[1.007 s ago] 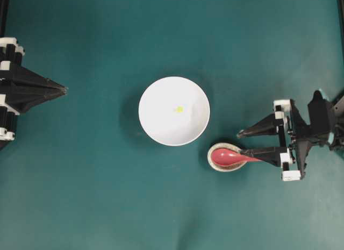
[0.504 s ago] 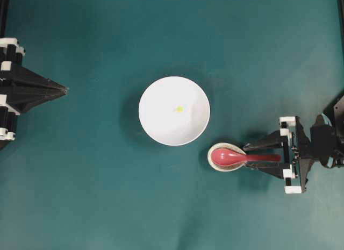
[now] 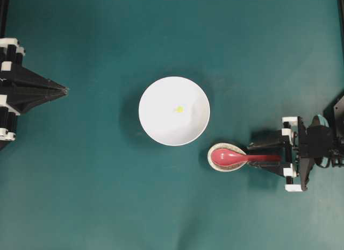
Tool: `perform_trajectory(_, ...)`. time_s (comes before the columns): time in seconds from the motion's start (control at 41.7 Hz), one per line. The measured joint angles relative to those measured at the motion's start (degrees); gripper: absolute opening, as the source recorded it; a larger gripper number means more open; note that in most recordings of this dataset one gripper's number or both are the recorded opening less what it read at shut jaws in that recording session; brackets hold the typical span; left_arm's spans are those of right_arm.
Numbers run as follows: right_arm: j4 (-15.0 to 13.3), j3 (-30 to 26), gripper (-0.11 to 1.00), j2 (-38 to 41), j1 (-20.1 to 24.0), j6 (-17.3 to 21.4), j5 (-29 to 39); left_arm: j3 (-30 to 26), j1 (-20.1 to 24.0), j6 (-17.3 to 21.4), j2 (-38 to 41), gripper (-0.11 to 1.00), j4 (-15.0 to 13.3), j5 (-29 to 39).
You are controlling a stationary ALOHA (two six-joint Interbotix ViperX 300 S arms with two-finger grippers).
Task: Scoop the yellow hexagonal prism block from the bowl with a spoon using the right arm.
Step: 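Close the right gripper on the red spoon's handle, then lift the red spoon and carry it over the white bowl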
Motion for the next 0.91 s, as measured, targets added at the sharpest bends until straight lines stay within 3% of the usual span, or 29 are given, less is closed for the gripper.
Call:
perform_trajectory(0.792,0.0,0.3,0.52,0.4,1.1,0.2,0.7,0.0,0.0,0.1,0.0,0.0,0.0,0.2)
perform_trajectory(0.911,0.0,0.3,0.47,0.4,1.1,0.2,0.7,0.0,0.0,0.0,0.0,0.0,0.0,0.1)
